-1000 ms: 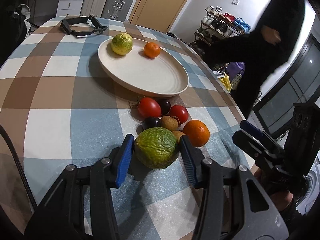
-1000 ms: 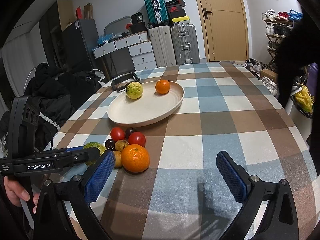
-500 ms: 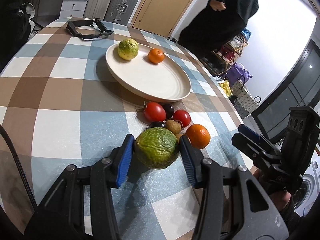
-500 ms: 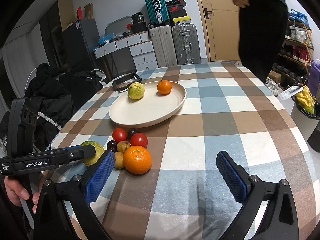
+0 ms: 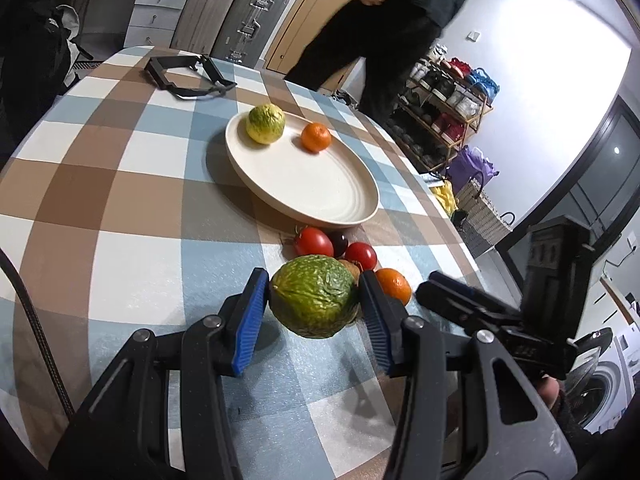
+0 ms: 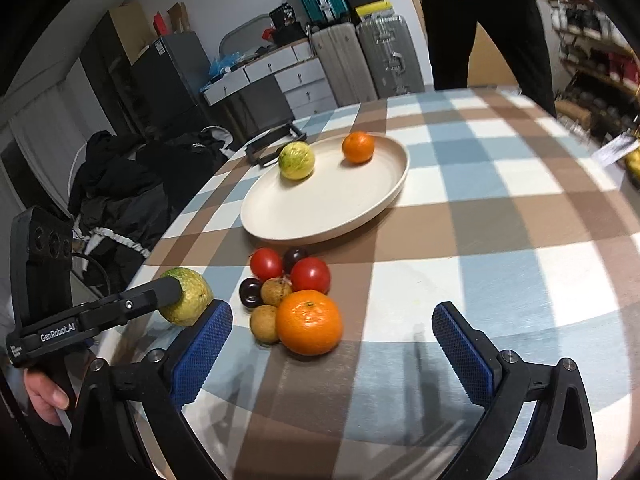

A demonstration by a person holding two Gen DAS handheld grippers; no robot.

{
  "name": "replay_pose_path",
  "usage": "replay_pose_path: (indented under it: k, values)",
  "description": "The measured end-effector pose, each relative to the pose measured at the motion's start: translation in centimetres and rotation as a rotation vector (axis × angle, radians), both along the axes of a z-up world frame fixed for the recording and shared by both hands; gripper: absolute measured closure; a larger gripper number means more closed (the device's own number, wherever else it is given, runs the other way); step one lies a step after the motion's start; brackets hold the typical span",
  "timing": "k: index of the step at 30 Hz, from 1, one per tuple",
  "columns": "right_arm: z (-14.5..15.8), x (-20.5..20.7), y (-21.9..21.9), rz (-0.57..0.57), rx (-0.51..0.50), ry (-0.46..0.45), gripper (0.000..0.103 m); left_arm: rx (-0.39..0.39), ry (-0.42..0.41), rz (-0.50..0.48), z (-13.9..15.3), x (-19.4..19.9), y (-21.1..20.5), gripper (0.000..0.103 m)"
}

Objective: Organize fruits
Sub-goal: 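Grasp the second green pomelo with the left gripper while the right gripper grasps the orange, then place the pomelo and orange on the plate beside the first fruits, open grippers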

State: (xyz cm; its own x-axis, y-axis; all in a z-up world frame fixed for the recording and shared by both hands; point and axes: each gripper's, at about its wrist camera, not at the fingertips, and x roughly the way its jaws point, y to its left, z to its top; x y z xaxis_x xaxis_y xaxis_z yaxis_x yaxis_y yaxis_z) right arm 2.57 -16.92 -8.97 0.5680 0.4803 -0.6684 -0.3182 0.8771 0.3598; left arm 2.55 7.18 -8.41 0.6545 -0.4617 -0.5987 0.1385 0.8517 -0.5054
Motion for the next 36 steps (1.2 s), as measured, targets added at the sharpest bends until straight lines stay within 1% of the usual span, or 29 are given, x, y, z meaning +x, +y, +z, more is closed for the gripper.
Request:
replay_pose_path:
  k: [2,6,8,9,11,13,15,19,24,31,36]
  values:
    - [-0.4,0.3,0.2,0.012,0.022,0.026,0.005,-0.011,-0.005,0.007,0.3,-0.1,0.4,0.059]
    - [-1.2,0.9,0.8,0.043,0.049,0.084,0.025,-0.015,-0.017,0.015,0.8,-0.2,0.9,0.059]
    - [-1.6,1.2,1.1,0.051,0.059,0.114,0.030,-0.018,-0.020,0.018,1.0,-0.2,1.1,0.059]
    - [-1.7,1.3,1.1,0.052,0.063,0.121,0.034,-0.020,-0.021,0.020,1.0,-0.2,1.2,0.059]
    - [-1.9,1.4,1.1,0.056,0.074,0.130,0.044,-0.021,-0.021,0.025,1.1,0.0,1.4,0.059]
    - [-2.0,1.4,1.1,0.059,0.085,0.141,0.057,-0.022,-0.021,0.030,1.2,0.2,1.5,0.059]
    - [-2.2,1.5,1.0,0.057,0.088,0.150,0.060,-0.025,-0.019,0.034,1.2,0.5,1.6,0.059]
    - [-2.3,1.4,0.4,0.057,0.122,0.151,0.061,-0.025,-0.018,0.042,1.3,1.2,1.9,0.059]
    - [-1.4,1.2,-0.7,0.035,0.150,0.110,0.061,-0.024,-0.022,0.046,1.6,2.9,2.0,0.059]
    - [1.4,2.8,-1.7,0.028,0.181,0.042,0.061,-0.036,-0.029,0.054,2.2,6.7,2.2,0.059]
    - [4.1,5.5,-1.5,0.051,0.183,0.006,0.061,-0.033,-0.040,0.063,2.9,9.8,2.3,0.059]
